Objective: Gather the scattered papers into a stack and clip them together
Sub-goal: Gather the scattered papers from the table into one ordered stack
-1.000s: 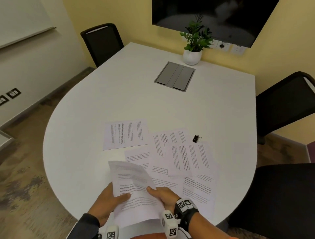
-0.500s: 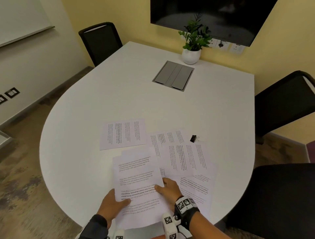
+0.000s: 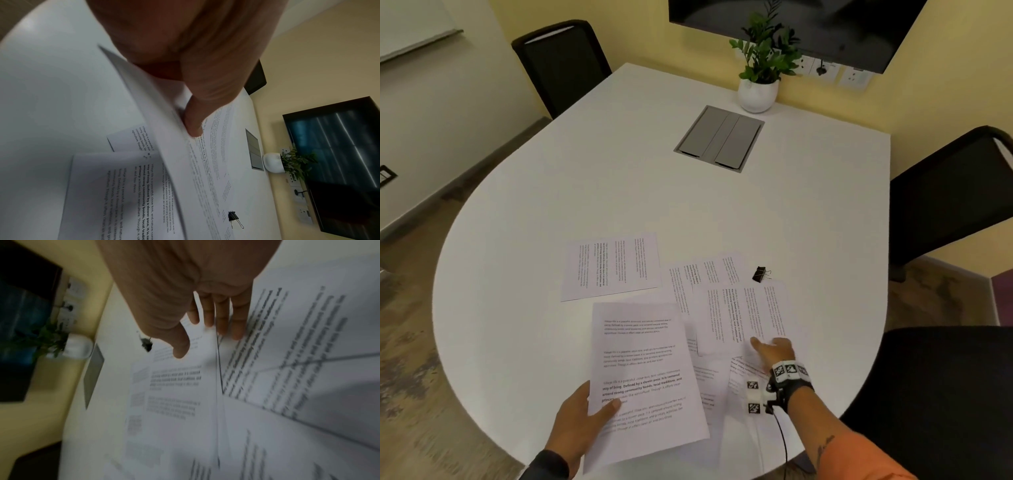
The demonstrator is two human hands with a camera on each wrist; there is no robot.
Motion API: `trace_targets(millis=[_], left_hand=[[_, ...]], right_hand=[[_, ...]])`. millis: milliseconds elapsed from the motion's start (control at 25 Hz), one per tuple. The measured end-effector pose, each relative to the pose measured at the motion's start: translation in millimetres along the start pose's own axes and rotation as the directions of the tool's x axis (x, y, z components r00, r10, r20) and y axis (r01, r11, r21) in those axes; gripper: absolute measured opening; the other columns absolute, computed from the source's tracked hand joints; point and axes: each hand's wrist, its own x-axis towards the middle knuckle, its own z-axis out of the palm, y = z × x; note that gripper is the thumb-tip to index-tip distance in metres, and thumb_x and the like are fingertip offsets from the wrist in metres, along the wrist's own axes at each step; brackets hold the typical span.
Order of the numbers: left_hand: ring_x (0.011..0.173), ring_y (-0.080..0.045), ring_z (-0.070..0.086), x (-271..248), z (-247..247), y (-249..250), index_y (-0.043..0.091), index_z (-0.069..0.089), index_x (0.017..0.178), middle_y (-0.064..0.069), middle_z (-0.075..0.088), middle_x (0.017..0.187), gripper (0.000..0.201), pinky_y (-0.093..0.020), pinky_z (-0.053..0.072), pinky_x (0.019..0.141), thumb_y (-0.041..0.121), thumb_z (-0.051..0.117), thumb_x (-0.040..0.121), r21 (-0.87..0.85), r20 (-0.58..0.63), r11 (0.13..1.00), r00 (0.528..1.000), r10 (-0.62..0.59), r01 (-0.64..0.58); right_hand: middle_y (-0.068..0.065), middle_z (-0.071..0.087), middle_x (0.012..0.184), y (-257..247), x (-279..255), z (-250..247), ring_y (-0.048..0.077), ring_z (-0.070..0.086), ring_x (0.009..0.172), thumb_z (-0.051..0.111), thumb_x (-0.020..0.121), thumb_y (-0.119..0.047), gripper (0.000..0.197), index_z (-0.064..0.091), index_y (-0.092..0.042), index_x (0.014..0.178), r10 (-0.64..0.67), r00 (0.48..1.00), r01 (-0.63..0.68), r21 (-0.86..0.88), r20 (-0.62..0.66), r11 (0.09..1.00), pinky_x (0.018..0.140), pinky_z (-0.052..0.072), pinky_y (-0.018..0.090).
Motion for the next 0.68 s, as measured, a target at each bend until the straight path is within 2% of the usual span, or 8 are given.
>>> trace_targets(millis=[120, 160, 240, 280, 320, 520, 600, 680], left_hand=[[0.096, -0.019, 0.077, -3.4, 0.7, -3.3, 0.032, 0.069, 0.115, 0.007, 0.081, 0.105, 0.032, -0.039, 0.062, 0.084, 0.025, 0.083, 0.087, 0.047, -0.009, 0.999, 1.000, -0.003, 0.003], [0.093, -0.017, 0.079, -3.6, 2.1, -3.3, 0.034, 0.070, 0.113, 0.009, 0.083, 0.101, 0.031, -0.037, 0.062, 0.081, 0.025, 0.084, 0.087, 0.063, -0.015, 0.998, 1.000, -0.001, 0.002], [0.090, -0.013, 0.079, -4.8, 5.2, -2.8, 0.035, 0.072, 0.110, 0.015, 0.083, 0.093, 0.029, -0.033, 0.060, 0.077, 0.026, 0.084, 0.086, 0.097, -0.021, 0.995, 1.000, 0.003, -0.001], [0.089, -0.013, 0.079, -5.1, 7.3, -2.9, 0.036, 0.071, 0.109, 0.017, 0.083, 0.090, 0.029, -0.032, 0.060, 0.076, 0.026, 0.085, 0.086, 0.111, -0.025, 0.994, 1.000, 0.003, 0.000], [0.087, -0.013, 0.079, -5.5, 8.9, -2.2, 0.038, 0.071, 0.107, 0.019, 0.082, 0.088, 0.028, -0.033, 0.060, 0.076, 0.026, 0.085, 0.085, 0.120, -0.031, 0.993, 1.000, 0.001, 0.003], [0.079, -0.012, 0.081, -5.5, 14.8, -5.6, 0.042, 0.070, 0.105, 0.019, 0.083, 0.084, 0.029, -0.035, 0.062, 0.073, 0.028, 0.085, 0.084, 0.133, -0.075, 0.991, 0.997, -0.015, 0.025], [0.079, -0.013, 0.081, -7.9, 16.6, -6.7, 0.043, 0.069, 0.104, 0.018, 0.083, 0.082, 0.030, -0.036, 0.062, 0.073, 0.029, 0.086, 0.084, 0.137, -0.091, 0.990, 0.996, -0.015, 0.028], [0.080, -0.014, 0.081, -10.6, 20.0, -6.4, 0.046, 0.066, 0.102, 0.018, 0.081, 0.082, 0.033, -0.037, 0.063, 0.074, 0.028, 0.086, 0.084, 0.138, -0.099, 0.990, 0.995, -0.015, 0.028]], right_hand=[[0.023, 0.033, 0.161, 0.7, 30.2, -17.9, 0.042, 0.046, 0.143, 0.087, 0.074, -0.053, 0.115, 0.027, -0.003, 0.158, 0.117, 0.985, -0.121, -0.031, -0.125, 0.992, 0.113, 0.046, 0.051], [0.024, 0.023, 0.165, -2.2, 35.6, -20.7, 0.042, 0.036, 0.149, 0.086, 0.074, -0.056, 0.124, 0.017, -0.004, 0.162, 0.130, 0.982, -0.142, -0.078, -0.136, 0.987, 0.119, 0.040, 0.053], [0.024, 0.000, 0.172, -8.4, 45.2, -19.2, 0.042, 0.008, 0.160, 0.082, 0.075, -0.064, 0.139, -0.006, -0.004, 0.164, 0.155, 0.981, -0.178, -0.212, -0.120, 0.961, 0.128, 0.018, 0.055], [0.023, -0.008, 0.172, -9.8, 51.5, -16.2, 0.041, -0.001, 0.160, 0.082, 0.074, -0.066, 0.143, -0.013, -0.004, 0.163, 0.176, 0.978, -0.199, -0.247, -0.111, 0.948, 0.128, 0.012, 0.056], [0.022, -0.012, 0.172, -11.9, 55.5, -13.2, 0.042, -0.004, 0.160, 0.083, 0.072, -0.067, 0.147, -0.015, -0.005, 0.163, 0.195, 0.973, -0.220, -0.254, -0.120, 0.942, 0.127, 0.011, 0.057], [0.021, -0.010, 0.172, -12.3, 68.1, -2.2, 0.043, -0.002, 0.160, 0.089, 0.066, -0.064, 0.152, -0.012, -0.005, 0.163, 0.231, 0.953, -0.276, -0.242, -0.198, 0.930, 0.124, 0.022, 0.060], [0.021, 0.004, 0.170, -14.1, 66.5, -5.1, 0.042, 0.010, 0.158, 0.092, 0.060, -0.063, 0.149, 0.002, -0.003, 0.162, 0.220, 0.949, -0.277, -0.261, -0.227, 0.925, 0.121, 0.031, 0.059], [0.020, 0.021, 0.163, -15.0, 63.9, -7.9, 0.040, 0.022, 0.153, 0.097, 0.056, -0.057, 0.137, 0.020, -0.004, 0.156, 0.195, 0.950, -0.256, -0.251, -0.244, 0.933, 0.116, 0.038, 0.058]])
